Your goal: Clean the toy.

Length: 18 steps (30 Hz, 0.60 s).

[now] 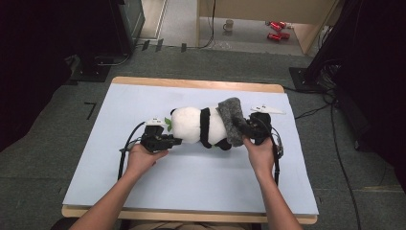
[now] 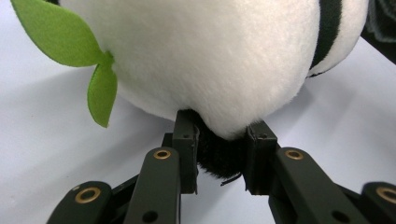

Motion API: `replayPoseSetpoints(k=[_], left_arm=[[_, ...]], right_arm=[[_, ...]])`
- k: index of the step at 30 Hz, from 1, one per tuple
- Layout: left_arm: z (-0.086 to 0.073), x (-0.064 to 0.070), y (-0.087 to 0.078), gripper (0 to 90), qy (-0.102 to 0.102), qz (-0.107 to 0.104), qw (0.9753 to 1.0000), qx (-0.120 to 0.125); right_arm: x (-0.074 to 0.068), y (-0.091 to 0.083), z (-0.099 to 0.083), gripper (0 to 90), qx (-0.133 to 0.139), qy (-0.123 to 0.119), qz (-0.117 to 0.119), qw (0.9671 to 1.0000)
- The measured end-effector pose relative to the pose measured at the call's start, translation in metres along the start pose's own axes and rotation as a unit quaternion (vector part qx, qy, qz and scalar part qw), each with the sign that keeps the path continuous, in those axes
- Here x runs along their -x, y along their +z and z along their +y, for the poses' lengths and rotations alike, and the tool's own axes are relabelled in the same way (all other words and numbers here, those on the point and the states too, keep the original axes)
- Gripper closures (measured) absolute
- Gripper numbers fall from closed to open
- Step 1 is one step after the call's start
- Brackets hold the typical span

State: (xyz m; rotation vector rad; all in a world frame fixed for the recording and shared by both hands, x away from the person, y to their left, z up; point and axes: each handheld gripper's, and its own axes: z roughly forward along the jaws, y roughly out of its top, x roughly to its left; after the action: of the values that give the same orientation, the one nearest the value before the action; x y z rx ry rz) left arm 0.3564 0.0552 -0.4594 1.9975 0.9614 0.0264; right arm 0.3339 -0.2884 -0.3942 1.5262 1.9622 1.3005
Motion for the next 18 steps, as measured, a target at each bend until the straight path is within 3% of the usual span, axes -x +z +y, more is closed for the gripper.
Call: replayPoseSetpoints(k=[3,8,11,13,18], left_arm=[[0.0,0.002,0.0,71.6,-0.001,0.004,1.0,0.002],[0.0,0.005,-0.001,71.6,-0.005,0.006,1.0,0.006],[0.0,0.009,-0.003,71.4,-0.016,-0.007,0.9998,0.011],[0.0,0.014,-0.003,71.5,-0.014,-0.008,0.9998,0.014],[0.001,0.021,-0.005,71.5,-0.007,0.005,0.9999,0.011]], right_arm=[[-0.01,-0.007,0.006,78.2,0.016,-0.007,0.019,0.9997],[-0.046,-0.003,0.011,78.2,0.022,-0.033,0.069,0.9968],[-0.064,0.007,0.008,78.1,0.006,-0.035,0.098,0.9946],[-0.076,0.016,0.004,78.2,-0.006,-0.03,0.123,0.992],[-0.099,0.04,-0.013,78.0,-0.042,-0.047,0.141,0.988]])
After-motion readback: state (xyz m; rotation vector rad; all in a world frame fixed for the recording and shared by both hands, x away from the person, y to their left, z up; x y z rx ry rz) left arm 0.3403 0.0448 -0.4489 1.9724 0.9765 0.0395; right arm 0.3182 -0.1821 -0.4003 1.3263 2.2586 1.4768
